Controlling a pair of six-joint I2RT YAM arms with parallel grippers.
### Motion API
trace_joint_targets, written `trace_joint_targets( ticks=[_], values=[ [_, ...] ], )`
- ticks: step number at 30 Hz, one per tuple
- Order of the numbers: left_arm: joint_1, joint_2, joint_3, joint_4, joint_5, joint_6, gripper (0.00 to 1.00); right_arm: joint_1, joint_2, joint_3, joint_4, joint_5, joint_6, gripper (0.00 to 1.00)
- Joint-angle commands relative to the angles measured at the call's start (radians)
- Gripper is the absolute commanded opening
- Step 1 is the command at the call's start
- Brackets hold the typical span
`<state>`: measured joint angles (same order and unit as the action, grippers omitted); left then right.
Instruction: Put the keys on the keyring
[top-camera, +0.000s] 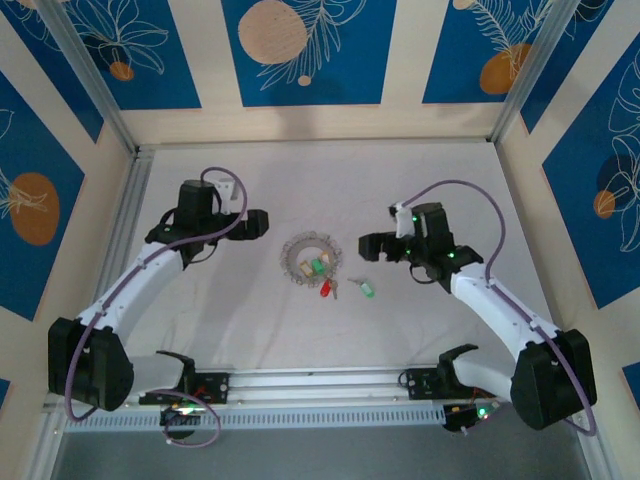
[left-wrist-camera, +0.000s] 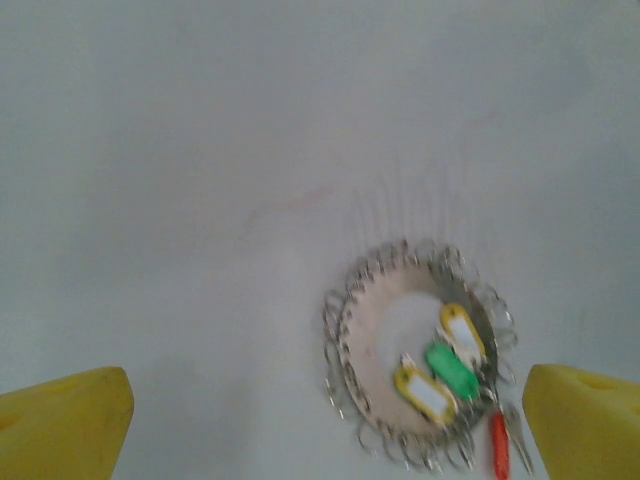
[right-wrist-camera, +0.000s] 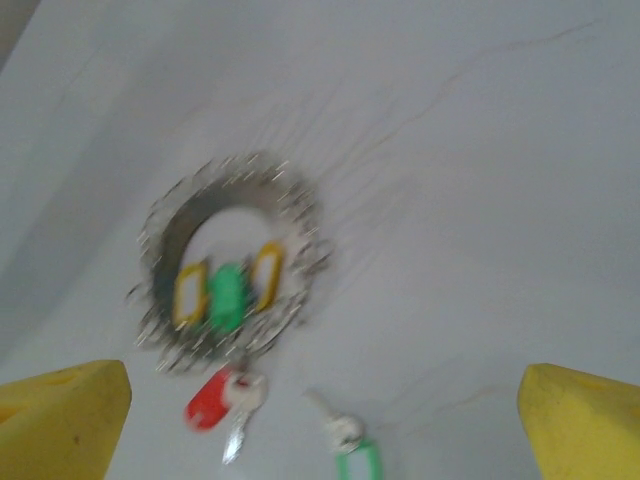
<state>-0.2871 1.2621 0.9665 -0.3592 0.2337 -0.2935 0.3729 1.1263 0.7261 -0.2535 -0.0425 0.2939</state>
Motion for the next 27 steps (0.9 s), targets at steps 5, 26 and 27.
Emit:
trace_joint_targets(
  ticks=[5, 26, 27],
  values=[
    [-0.039, 0.002, 0.003, -0.168, 0.056, -0.069, 1.00, 0.126, 0.089, 0.010, -0.047, -0.047, 0.012, 0.77],
    [-0.106, 0.009, -0.063, -0.085, 0.068, -0.139, 1.00, 0.203, 0.483, 0.176, 0.052, -0.053, -0.004, 0.36],
    [-0.109, 0.007, -0.061, -0.087, 0.064, -0.138, 1.00, 0.203, 0.491, 0.180, 0.050, -0.047, -0.006, 0.34]
  ],
)
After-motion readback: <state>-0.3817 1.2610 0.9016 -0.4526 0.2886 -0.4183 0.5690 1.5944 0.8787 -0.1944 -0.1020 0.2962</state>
